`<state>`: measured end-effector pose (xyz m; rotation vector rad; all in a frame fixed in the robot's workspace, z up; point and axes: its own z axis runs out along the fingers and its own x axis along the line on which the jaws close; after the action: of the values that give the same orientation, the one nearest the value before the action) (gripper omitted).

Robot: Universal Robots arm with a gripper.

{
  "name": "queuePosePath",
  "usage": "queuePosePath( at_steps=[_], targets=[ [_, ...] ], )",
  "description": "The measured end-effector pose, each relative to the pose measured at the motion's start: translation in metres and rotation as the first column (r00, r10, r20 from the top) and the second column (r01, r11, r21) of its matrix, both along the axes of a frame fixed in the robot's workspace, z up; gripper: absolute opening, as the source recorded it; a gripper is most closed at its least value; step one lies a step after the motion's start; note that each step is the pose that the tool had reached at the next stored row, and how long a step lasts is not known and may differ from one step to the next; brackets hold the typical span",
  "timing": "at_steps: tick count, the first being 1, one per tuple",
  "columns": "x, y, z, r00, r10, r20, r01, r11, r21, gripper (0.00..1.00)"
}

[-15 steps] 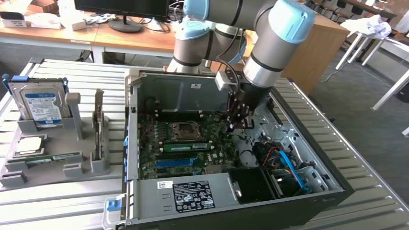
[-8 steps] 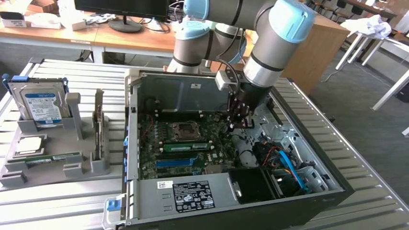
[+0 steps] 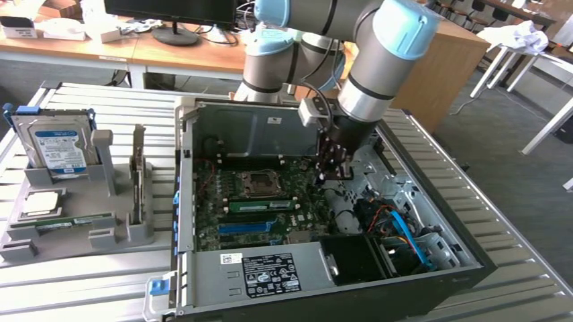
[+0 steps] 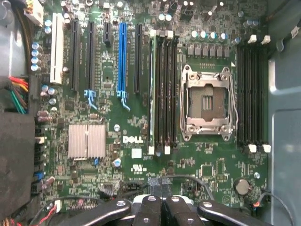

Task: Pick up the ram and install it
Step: 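Press down the ram until it locks into place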

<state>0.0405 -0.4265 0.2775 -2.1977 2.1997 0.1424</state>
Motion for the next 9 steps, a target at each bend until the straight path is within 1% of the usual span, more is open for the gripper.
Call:
queuePosePath(
  at_steps=[3,9],
  targets=[
    [-0.006,0.0,-0.0031,1.0,0.0,-0.0001,0.0,1.0,-0.0001,0.11],
    [-0.02,0.0,-0.0134,1.0,-0.002,0.0,0.002,1.0,-0.0004,0.11]
  ],
)
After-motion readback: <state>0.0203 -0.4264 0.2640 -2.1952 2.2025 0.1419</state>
